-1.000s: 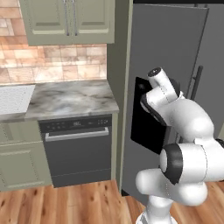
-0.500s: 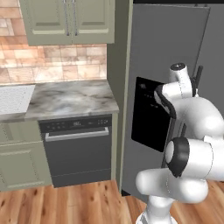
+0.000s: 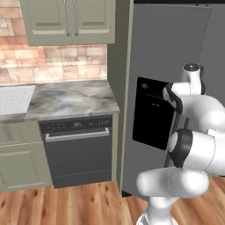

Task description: Take the bottled waters from the counter and place them in the freezer to freeze. Close the freezer door after placing the bottles.

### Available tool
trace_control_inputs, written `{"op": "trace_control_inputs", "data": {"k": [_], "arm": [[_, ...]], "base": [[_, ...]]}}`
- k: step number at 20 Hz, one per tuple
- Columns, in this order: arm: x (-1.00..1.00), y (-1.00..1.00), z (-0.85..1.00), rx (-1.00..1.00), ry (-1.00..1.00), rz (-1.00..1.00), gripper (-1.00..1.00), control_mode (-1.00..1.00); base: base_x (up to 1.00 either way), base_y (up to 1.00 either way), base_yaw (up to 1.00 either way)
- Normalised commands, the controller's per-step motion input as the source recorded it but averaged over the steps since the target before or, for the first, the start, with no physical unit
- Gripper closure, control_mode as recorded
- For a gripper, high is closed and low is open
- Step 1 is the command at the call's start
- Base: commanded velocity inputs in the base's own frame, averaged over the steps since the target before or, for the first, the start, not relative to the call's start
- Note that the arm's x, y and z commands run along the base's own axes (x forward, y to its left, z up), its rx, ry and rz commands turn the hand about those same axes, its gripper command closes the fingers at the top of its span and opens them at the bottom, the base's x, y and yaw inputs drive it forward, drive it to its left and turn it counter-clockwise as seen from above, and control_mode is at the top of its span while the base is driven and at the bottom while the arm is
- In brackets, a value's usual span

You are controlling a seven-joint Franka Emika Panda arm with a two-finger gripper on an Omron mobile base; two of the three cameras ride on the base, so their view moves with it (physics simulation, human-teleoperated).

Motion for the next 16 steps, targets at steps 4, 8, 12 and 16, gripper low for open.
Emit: {"op": "trace_control_inputs", "data": {"k": [4, 8, 12, 16], "arm": [[0.32, -0.06, 0.01, 0.00, -0.01, 0.07, -1.00, -1.00], [0.38, -0.02, 0.01, 0.00, 0.00, 0.03, -1.00, -1.00], [0.37, -0.03, 0.00, 0.00, 0.00, 0.02, -1.00, -1.00], [0.37, -0.07, 0.00, 0.00, 0.00, 0.02, -1.00, -1.00]], "base": [[0.00, 0.00, 0.00], [0.00, 0.00, 0.00], [0.00, 0.00, 0.00], [0.00, 0.00, 0.00]]}}
